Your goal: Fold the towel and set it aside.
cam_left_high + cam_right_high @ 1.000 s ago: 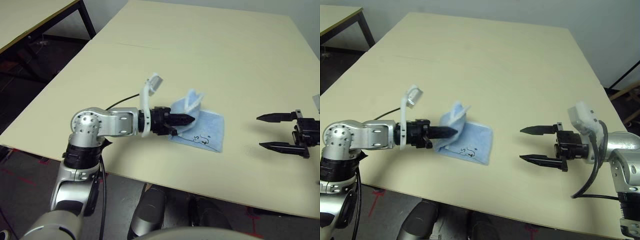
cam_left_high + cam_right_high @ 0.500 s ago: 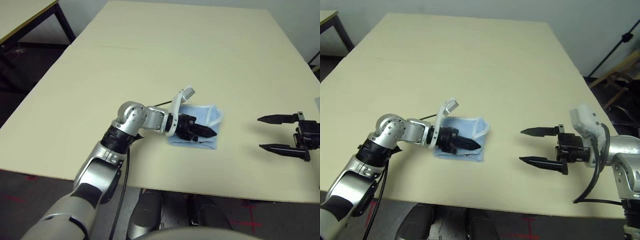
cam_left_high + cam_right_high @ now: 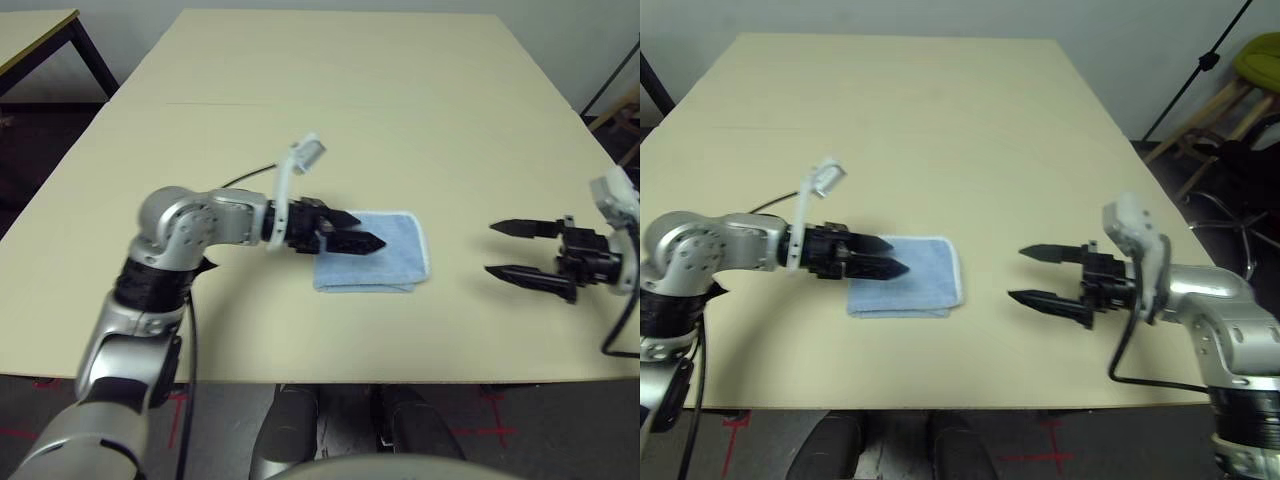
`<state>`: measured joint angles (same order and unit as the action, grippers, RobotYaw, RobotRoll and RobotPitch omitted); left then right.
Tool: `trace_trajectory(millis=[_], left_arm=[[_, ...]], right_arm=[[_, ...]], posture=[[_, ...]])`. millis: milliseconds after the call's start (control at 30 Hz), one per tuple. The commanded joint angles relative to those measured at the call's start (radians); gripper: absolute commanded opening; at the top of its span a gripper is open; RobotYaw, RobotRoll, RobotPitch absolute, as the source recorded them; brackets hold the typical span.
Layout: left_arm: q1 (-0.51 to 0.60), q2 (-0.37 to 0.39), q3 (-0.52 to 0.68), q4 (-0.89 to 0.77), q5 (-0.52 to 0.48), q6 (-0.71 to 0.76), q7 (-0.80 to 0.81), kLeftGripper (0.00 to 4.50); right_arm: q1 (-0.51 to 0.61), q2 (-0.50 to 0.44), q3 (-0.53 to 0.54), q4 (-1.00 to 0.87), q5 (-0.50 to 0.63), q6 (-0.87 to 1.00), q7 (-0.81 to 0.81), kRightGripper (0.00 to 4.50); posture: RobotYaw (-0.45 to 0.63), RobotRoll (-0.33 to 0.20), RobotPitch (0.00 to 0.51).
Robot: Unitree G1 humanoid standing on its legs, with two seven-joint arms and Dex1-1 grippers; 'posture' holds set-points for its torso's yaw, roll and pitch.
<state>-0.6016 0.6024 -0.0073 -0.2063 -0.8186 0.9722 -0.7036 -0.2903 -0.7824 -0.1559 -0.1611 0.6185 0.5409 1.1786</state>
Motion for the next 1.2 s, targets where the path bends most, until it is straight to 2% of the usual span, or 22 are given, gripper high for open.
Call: trace_trajectory(millis=[33, 333, 400, 500, 600, 767, 833, 1067, 1200], left_arm=[[0.04, -0.01, 0.014, -0.025, 0.088, -0.166, -0.031, 4.48], [0.068, -0.033, -0.046, -0.026, 0.156, -0.257, -0.103, 4.48], [0.087, -0.026, -0.067, -0.022, 0.187, -0.288, -0.128, 4.08], [0.121, -0.006, -0.102, -0.004, 0.256, -0.381, -0.192, 3.21], [0.139, -0.018, -0.109, 0.022, 0.288, -0.45, -0.225, 2.2], [0.137, -0.045, -0.121, 0.045, 0.308, -0.478, -0.246, 0.46], [0.146, -0.059, -0.138, 0.055, 0.318, -0.489, -0.262, 0.0], [0.19, -0.076, -0.217, 0.091, 0.398, -0.575, -0.322, 0.0], [0.225, -0.098, -0.223, 0.146, 0.424, -0.589, -0.311, 0.0]], right_arm=[[-0.032, 0.023, 0.055, -0.028, -0.029, -0.02, -0.028, 4.5], [-0.147, 0.138, 0.146, 0.01, -0.044, -0.035, -0.061, 4.5], [-0.158, 0.159, 0.16, 0.024, -0.043, -0.028, -0.063, 4.48], [-0.152, 0.161, 0.188, 0.039, -0.052, -0.038, -0.03, 3.87], [-0.153, 0.154, 0.211, 0.044, -0.062, -0.052, -0.001, 2.78], [-0.165, 0.142, 0.232, 0.061, -0.102, -0.092, 0.027, 0.88], [-0.172, 0.142, 0.247, 0.078, -0.127, -0.121, 0.037, 0.14], [-0.154, 0.156, 0.3, 0.136, -0.205, -0.217, 0.065, 0.06], [-0.125, 0.175, 0.327, 0.187, -0.249, -0.26, 0.053, 0.06]], posture=[[0.16, 0.0, 0.165], [0.15, 0.0, 0.162], [0.15, 0.0, 0.162], [0.14, 0.0, 0.158], [0.14, 0.0, 0.152], [0.15, 0.0, 0.148], [0.15, 0.0, 0.142], [0.14, 0.0, 0.137], [0.14, 0.0, 0.138]])
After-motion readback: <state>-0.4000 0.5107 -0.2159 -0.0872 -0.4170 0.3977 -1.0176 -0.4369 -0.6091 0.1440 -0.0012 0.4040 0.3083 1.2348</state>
